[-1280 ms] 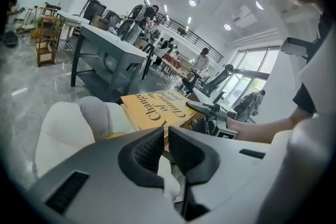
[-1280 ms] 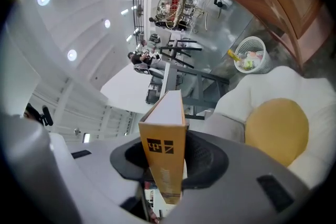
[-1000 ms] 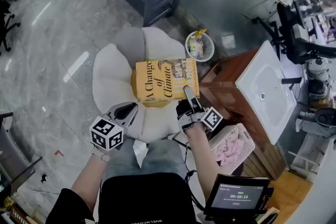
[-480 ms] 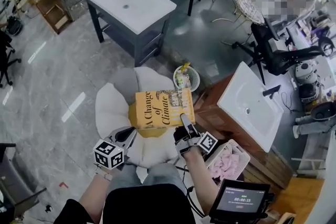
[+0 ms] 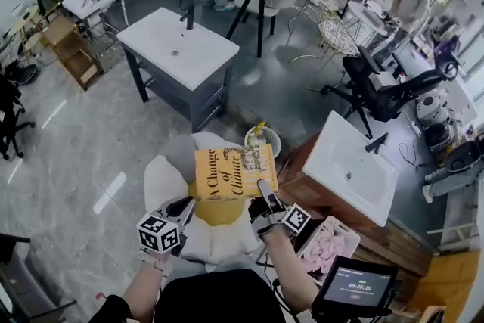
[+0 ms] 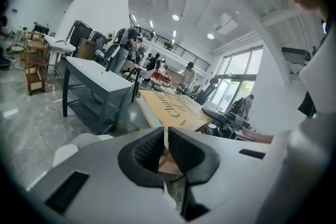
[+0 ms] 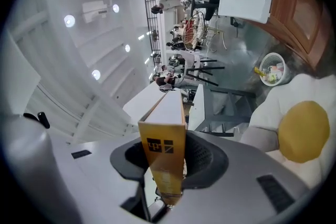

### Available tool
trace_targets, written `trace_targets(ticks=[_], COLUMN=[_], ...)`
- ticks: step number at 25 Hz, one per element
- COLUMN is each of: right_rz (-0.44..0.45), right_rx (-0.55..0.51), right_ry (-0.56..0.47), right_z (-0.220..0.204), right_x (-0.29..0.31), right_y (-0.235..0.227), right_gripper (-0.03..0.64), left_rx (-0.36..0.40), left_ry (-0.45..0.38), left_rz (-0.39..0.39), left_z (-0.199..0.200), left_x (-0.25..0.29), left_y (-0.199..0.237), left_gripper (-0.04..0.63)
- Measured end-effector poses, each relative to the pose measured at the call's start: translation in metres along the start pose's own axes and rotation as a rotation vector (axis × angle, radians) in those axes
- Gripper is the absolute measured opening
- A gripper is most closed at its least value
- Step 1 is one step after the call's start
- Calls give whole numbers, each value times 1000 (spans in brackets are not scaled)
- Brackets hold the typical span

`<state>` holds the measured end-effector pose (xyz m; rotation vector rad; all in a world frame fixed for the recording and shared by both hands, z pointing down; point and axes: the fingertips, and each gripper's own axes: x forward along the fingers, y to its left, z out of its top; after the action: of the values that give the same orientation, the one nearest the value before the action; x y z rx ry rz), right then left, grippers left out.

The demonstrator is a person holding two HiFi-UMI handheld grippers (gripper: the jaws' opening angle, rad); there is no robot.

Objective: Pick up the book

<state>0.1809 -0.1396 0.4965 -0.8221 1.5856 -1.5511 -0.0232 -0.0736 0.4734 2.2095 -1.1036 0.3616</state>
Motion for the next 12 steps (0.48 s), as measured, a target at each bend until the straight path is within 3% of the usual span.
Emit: trace_targets(ticks=[12], right_rz=[79], right_rx=[-16], right_ry=[-64], right_z=[-4], right_x=[-2], right_y=[61], right_gripper=[160], left_rx=[52], left_ry=[-62], left_rz=[-31], left_z=[46], left_x=[-14], left_y=[-12], left_gripper=[15])
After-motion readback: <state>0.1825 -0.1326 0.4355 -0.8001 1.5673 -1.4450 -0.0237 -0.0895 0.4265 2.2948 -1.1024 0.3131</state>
